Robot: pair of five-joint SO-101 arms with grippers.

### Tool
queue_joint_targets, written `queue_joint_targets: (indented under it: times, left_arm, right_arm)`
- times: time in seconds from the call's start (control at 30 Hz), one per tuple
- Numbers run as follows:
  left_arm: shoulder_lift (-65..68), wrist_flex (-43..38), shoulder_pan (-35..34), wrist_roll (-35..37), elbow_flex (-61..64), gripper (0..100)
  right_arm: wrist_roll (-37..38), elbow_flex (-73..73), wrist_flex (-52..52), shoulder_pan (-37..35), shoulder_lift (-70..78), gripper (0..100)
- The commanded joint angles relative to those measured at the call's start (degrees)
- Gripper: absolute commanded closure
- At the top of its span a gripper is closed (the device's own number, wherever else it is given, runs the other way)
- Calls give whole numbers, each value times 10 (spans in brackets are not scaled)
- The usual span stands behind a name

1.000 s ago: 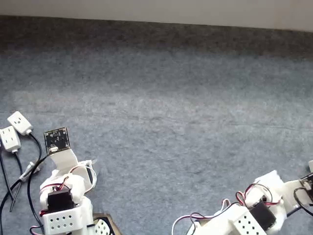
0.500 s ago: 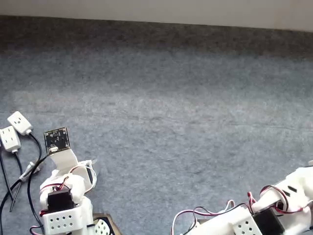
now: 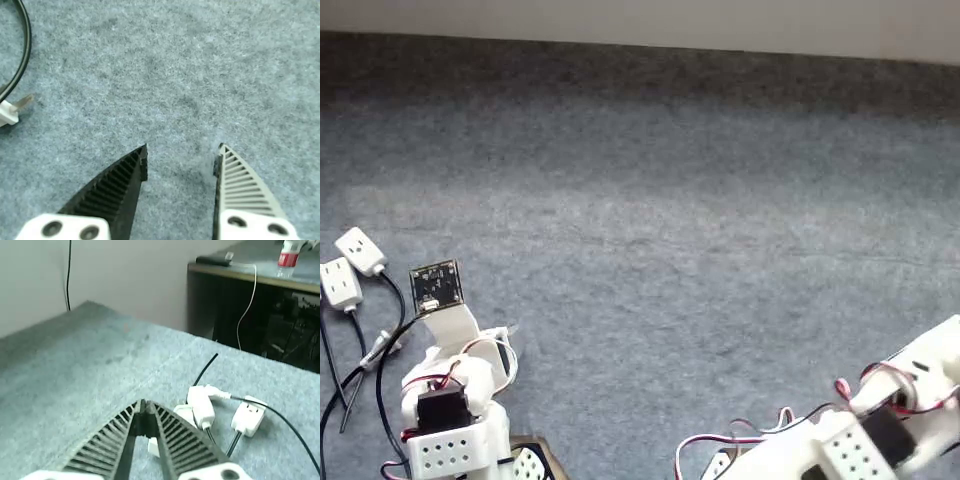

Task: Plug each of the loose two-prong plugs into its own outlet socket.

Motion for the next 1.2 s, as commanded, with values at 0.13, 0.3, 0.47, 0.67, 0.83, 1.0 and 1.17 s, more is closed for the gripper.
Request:
queue_joint_targets:
  times: [0.13, 0.3, 0.47, 0.67, 0.83, 1.0, 1.17]
  left_arm:
    - [-3, 2, -1, 3, 7, 768]
    - [-3, 2, -1, 3, 7, 768]
    - [-3, 2, -1, 3, 7, 768]
    - [-3, 2, -1, 3, 7, 768]
    - [-3, 2, -1, 3, 7, 768]
    - [-3, 2, -1, 3, 7, 768]
    - [-3, 2, -1, 3, 7, 768]
  right_arm:
    - [9, -403, 244, -7, 378, 796]
    - [11, -622, 377, -1, 645, 755]
    - [9, -773, 446, -5, 835, 755]
    - [-52, -858, 447, -4, 942, 755]
    - [-88, -886, 447, -24, 991, 755]
    - [-111, -900, 447, -50, 1041, 755]
    - [-113, -927, 446, -50, 1082, 756]
